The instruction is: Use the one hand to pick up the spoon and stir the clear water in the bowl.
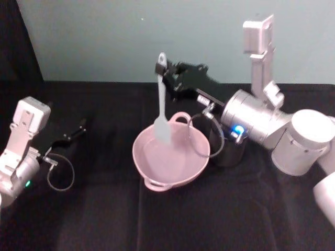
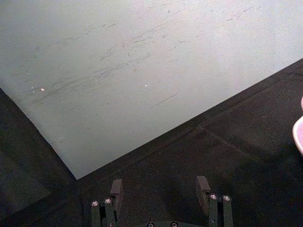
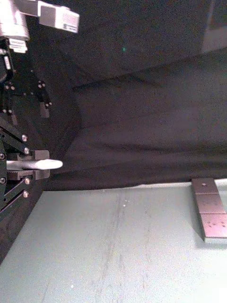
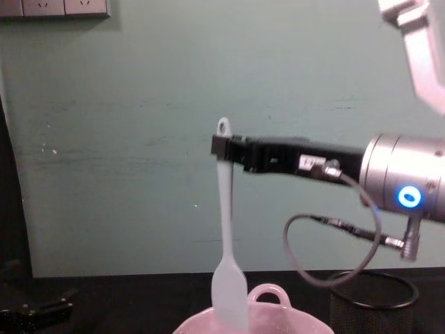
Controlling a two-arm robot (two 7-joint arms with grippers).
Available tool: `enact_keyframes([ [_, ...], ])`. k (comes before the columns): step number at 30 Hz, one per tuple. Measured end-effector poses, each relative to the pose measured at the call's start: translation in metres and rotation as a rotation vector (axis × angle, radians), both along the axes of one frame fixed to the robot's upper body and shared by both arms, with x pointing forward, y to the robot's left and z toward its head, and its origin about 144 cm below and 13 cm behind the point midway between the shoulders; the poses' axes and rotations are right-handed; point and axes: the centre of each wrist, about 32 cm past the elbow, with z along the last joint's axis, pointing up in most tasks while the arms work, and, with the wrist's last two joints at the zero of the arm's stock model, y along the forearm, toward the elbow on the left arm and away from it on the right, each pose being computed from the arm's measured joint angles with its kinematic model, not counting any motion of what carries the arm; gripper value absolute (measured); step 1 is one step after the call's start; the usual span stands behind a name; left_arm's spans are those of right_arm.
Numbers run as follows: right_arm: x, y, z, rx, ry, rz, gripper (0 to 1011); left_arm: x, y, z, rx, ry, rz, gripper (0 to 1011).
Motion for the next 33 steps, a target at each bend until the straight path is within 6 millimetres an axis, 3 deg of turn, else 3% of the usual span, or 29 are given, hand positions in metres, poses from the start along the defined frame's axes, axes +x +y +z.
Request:
enact_keyframes([
  [8, -0.005, 0.002, -0.020, -0.021, 0.006, 0.022, 112, 0.000, 0.000, 0.000, 0.000, 0.000, 0.000, 1011],
  [22, -0.018, 0.006, -0.036, -0.076, 0.001, 0.063, 112, 0.000, 0.000, 0.000, 0.000, 0.000, 0.000, 1011],
  [33, 0.008, 0.021, -0.042, -0.052, 0.011, 0.036, 112, 0.000, 0.000, 0.000, 0.000, 0.000, 0.000, 1011],
])
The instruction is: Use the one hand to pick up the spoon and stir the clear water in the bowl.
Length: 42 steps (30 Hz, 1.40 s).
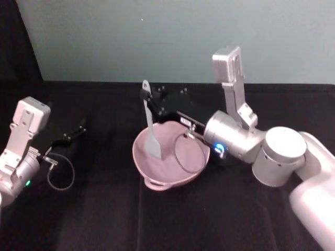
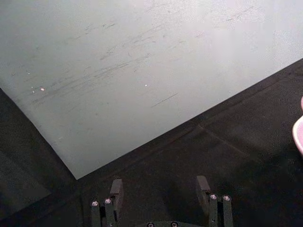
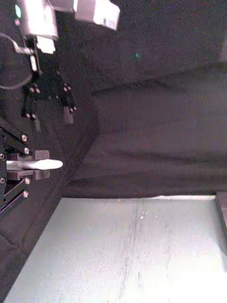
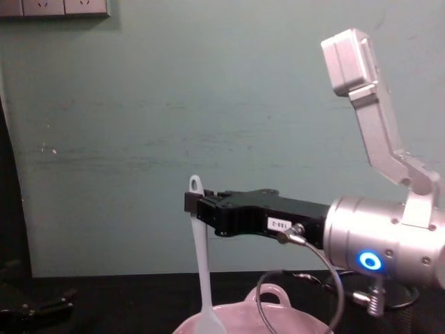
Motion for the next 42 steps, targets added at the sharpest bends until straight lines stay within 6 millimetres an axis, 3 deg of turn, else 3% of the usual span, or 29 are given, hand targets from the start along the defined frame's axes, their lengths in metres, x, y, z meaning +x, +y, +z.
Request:
enact_keyframes([
  [12, 0.014, -0.011, 0.002, 0.012, 0.001, -0.070, 112, 0.000, 0.000, 0.000, 0.000, 0.000, 0.000, 1011],
  [27, -0.016, -0.044, 0.001, -0.002, -0.007, -0.124, 112, 0.000, 0.000, 0.000, 0.000, 0.000, 0.000, 1011],
  [35, -0.032, -0.039, -0.005, 0.022, -0.003, -0.083, 112, 0.000, 0.000, 0.000, 0.000, 0.000, 0.000, 1011],
  [42, -0.031, -0.024, -0.008, 0.038, 0.002, -0.038, 112, 0.000, 0.000, 0.000, 0.000, 0.000, 0.000, 1011],
])
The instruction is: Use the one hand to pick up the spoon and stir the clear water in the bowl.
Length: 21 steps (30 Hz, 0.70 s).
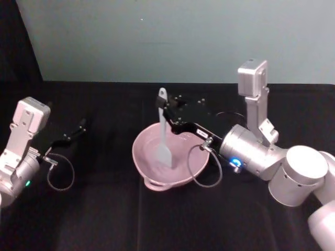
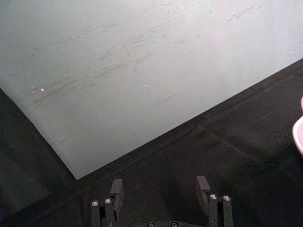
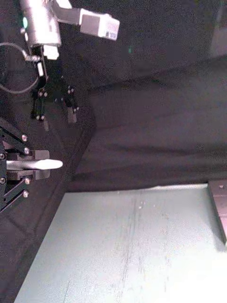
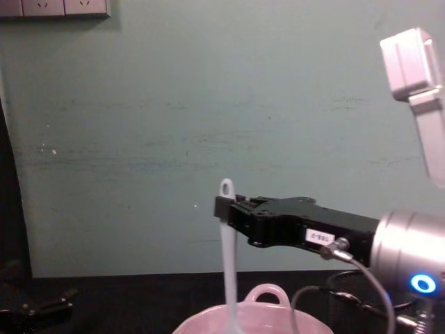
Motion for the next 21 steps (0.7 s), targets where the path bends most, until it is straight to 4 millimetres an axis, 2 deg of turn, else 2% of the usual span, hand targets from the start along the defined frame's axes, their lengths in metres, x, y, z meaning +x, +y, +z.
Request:
enact_keyframes([
  [10, 0.018, 0.024, 0.003, 0.005, -0.003, 0.038, 112, 0.000, 0.000, 0.000, 0.000, 0.000, 0.000, 1011],
  [21, 0.043, 0.026, 0.010, -0.004, -0.005, 0.009, 112, 0.000, 0.000, 0.000, 0.000, 0.000, 0.000, 1011],
])
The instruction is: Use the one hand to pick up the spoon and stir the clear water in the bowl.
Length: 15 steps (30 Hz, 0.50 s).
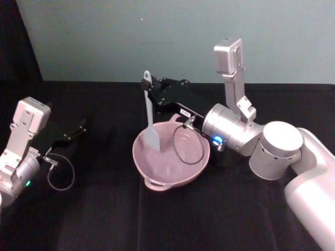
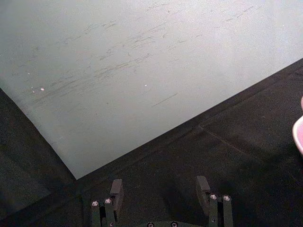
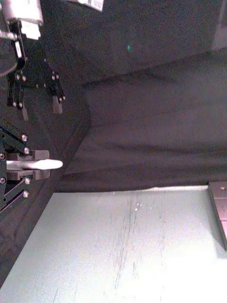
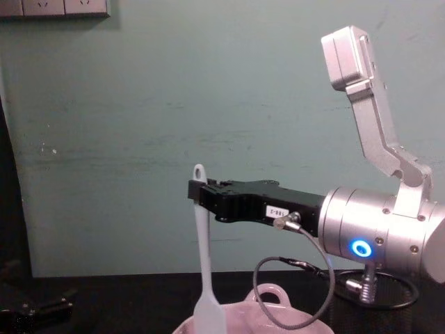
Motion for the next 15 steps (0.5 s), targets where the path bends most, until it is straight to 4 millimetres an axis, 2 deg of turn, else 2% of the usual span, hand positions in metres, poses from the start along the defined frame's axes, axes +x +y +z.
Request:
enact_keyframes([
  [8, 0.004, -0.015, 0.003, -0.008, 0.002, -0.045, 112, 0.000, 0.000, 0.000, 0.000, 0.000, 0.000, 1011],
  [15, -0.005, -0.037, 0.004, -0.019, 0.000, -0.089, 112, 0.000, 0.000, 0.000, 0.000, 0.000, 0.000, 1011],
])
